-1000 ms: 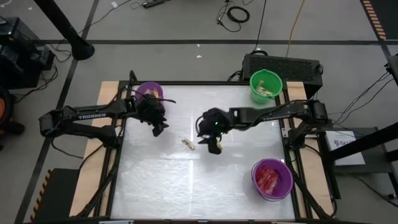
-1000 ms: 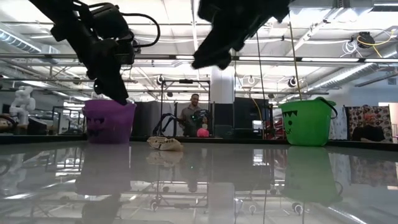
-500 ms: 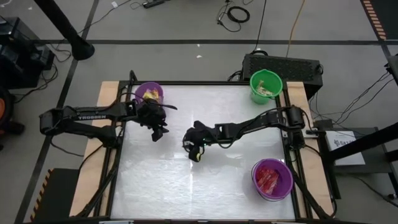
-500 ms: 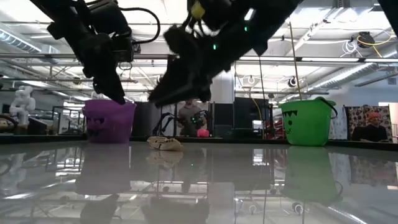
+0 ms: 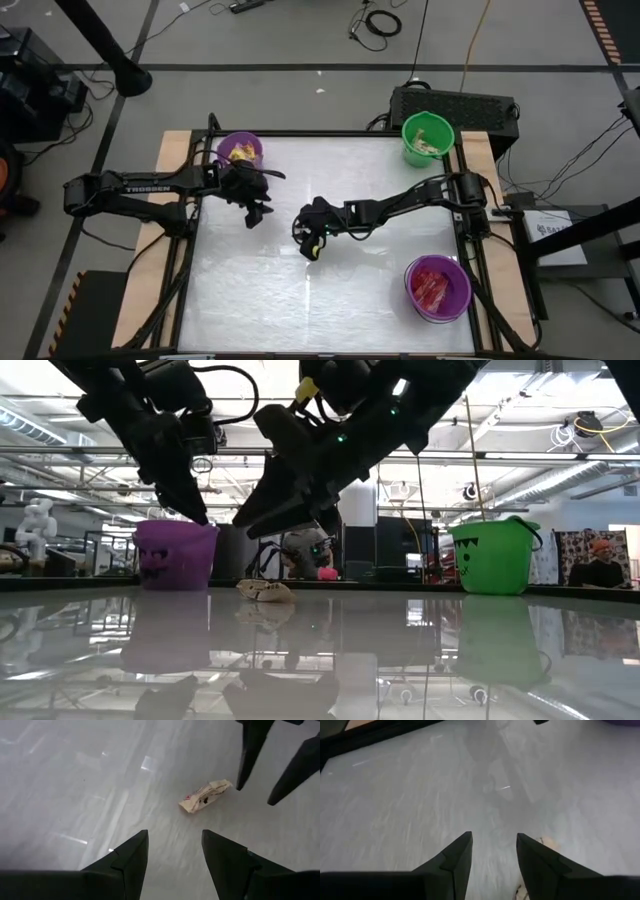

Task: Sort candy by brand, put in halloween buckets
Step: Put the white candy into the green bucket

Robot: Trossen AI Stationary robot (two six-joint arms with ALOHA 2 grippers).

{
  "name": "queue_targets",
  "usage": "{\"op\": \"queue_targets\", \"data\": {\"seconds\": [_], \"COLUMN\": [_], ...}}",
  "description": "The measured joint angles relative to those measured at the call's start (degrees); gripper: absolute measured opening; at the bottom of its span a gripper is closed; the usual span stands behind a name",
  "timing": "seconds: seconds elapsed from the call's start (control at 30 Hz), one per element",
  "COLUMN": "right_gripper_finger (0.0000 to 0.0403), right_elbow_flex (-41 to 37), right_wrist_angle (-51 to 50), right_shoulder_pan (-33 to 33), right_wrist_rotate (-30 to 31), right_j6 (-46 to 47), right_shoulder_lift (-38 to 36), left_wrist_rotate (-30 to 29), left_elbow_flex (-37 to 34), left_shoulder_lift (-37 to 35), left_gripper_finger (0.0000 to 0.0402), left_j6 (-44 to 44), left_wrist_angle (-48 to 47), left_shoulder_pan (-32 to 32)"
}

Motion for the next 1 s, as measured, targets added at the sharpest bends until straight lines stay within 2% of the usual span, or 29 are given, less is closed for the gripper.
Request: {"op": "queue_targets", "data": {"seconds": [0.13, 0.37, 0.47, 0.7, 1.0], "right_gripper_finger": [0.0146, 0.0146, 0.0146, 0.0146, 0.0146], "right_elbow_flex": [0.00, 0.00, 0.01, 0.00, 0.02], "right_wrist_angle": [-0.91, -8.25, -8.52, -11.15, -11.10], "right_shoulder_pan": [0.18, 1.92, 3.11, 5.93, 5.88], "right_wrist_rotate": [-0.31, -0.15, 2.47, 14.25, 14.56], "right_j6": [0.57, 0.55, 0.61, 0.79, 2.05], "right_shoulder_lift": [-0.06, -0.07, -0.09, -0.15, 4.58], "left_wrist_rotate": [-1.13, -1.10, -1.09, -1.08, -1.01], "left_elbow_flex": [0.00, 0.00, 0.00, 0.00, 0.00], "left_shoulder_lift": [0.00, 0.00, 0.00, 0.00, 0.00], "left_gripper_finger": [0.0191, 0.0191, 0.0191, 0.0191, 0.0191], "left_j6": [0.01, -0.97, -1.65, -1.67, -1.61], "left_wrist_angle": [0.02, -0.50, -0.02, -0.02, -0.07], "left_shoulder_pan": [0.02, 0.02, 0.04, 0.04, 0.02]}}
